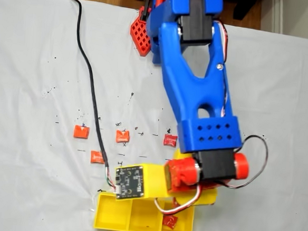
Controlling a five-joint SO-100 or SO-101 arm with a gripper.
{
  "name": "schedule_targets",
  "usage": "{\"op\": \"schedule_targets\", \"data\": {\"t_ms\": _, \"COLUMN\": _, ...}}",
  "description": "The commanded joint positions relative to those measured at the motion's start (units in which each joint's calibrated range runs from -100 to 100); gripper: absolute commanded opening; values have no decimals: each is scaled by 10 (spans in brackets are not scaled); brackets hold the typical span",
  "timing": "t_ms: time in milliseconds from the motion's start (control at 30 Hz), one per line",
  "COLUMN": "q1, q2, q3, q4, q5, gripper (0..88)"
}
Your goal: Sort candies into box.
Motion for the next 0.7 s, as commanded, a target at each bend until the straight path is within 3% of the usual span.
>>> {"op": "schedule_targets", "data": {"t_ms": 0, "q1": -16, "q2": -62, "q3": -34, "q4": 38, "q5": 9, "gripper": 2}}
{"op": "schedule_targets", "data": {"t_ms": 133, "q1": -29, "q2": -60, "q3": 11, "q4": 37, "q5": 8, "gripper": 3}}
{"op": "schedule_targets", "data": {"t_ms": 267, "q1": -33, "q2": -59, "q3": 36, "q4": 29, "q5": 8, "gripper": 76}}
{"op": "schedule_targets", "data": {"t_ms": 367, "q1": -36, "q2": -62, "q3": 70, "q4": 15, "q5": 3, "gripper": 196}}
{"op": "schedule_targets", "data": {"t_ms": 667, "q1": -41, "q2": -83, "q3": 154, "q4": -27, "q5": -4, "gripper": 273}}
